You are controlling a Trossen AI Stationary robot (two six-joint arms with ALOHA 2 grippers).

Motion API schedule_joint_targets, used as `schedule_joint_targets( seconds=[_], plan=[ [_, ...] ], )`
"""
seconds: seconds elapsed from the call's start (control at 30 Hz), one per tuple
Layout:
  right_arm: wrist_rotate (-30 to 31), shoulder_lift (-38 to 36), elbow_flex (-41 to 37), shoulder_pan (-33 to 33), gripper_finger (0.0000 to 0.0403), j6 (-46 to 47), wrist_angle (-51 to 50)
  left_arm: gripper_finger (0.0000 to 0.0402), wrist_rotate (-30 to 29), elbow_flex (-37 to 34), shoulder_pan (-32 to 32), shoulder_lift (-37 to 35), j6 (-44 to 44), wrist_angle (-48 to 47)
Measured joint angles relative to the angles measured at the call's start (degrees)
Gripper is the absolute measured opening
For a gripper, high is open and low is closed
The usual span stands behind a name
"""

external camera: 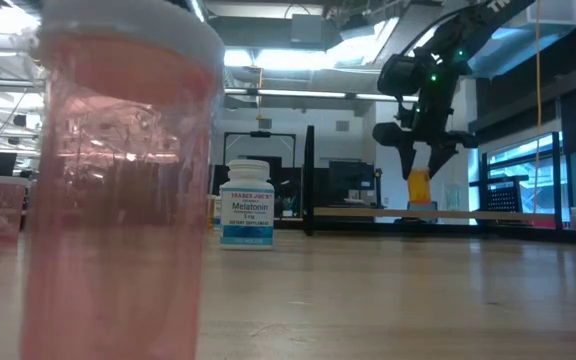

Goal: Pick and place medicine bottles onto shelf by color
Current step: Put the middle orange pill bottle on the shelf

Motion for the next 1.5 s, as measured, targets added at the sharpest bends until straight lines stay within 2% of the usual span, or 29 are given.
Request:
schedule_joint_targets(
  seconds=[0.6,0.8,1.13,1.5],
  plan=[
    [-1.25,0.00,0.01,-1.19,0.0211,1.60,-0.01,0.0289,-0.04,-0.01,-0.04,-0.01,0.00,0.16],
    [-1.35,0.00,0.02,-1.40,0.0211,3.03,-0.25,0.0289,-5.57,0.00,-0.04,0.00,0.64,5.63],
    [-1.39,0.00,0.06,-1.44,0.0212,3.15,-0.23,0.0289,-5.99,0.02,-0.04,0.00,1.73,6.73],
    [-1.39,0.00,0.07,-1.44,0.0247,4.26,-0.21,0.0289,-5.98,0.02,-0.04,0.00,1.75,6.73]
  ],
)
